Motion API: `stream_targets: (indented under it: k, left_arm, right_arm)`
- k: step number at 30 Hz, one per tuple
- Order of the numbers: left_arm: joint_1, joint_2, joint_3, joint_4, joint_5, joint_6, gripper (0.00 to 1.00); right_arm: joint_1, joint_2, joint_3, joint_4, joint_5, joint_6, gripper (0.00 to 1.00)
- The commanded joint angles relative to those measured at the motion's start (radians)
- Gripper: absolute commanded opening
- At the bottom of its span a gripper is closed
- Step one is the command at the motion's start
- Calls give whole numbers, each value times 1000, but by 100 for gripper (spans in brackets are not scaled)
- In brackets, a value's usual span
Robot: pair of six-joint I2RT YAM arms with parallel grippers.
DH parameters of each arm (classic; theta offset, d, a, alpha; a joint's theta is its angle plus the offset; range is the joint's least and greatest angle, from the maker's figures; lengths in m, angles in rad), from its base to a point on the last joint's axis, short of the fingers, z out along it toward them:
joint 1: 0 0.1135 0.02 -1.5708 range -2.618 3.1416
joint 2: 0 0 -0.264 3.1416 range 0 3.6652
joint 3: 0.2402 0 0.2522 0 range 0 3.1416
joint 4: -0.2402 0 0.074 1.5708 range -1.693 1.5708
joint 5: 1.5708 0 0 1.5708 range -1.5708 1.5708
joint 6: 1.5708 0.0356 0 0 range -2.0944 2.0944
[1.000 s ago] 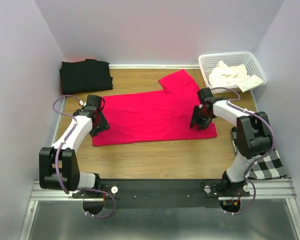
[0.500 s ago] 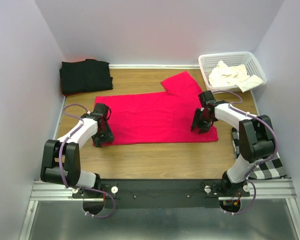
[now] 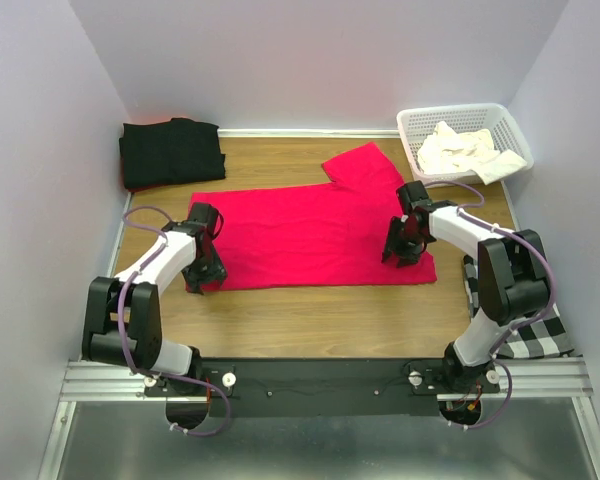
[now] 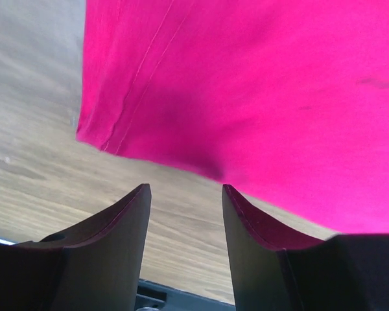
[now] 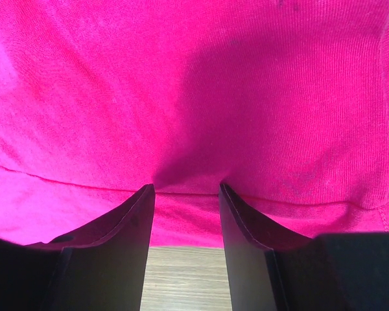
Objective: Fold and stack the t-shirts
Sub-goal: Fold the flattened tshirt in 1/3 of the way
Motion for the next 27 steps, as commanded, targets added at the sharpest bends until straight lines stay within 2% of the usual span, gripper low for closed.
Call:
stream_targets:
  k: [1, 4, 7, 15, 22, 27]
  left_arm:
    - [-9, -78, 128, 3, -48, 5, 57]
    - [-9, -79, 157, 62, -47, 20, 58]
    - [-9, -14, 165, 112, -59, 29, 58]
    - [-11, 138, 86, 250, -56, 37, 57]
    - [-16, 193, 9, 204, -83, -13, 57]
    - [-25, 201, 26, 135, -51, -46, 57]
  right_arm:
    - [-3, 47, 7, -71, 13, -22, 53]
    - [-3, 61, 25, -69, 10, -28, 53]
    - [-3, 85, 50, -71, 4, -34, 53]
    - [-3, 121, 97, -69, -8, -48, 53]
    - [-3, 113, 76, -69, -13, -40, 53]
    - [-3, 81, 16, -69, -16, -26, 53]
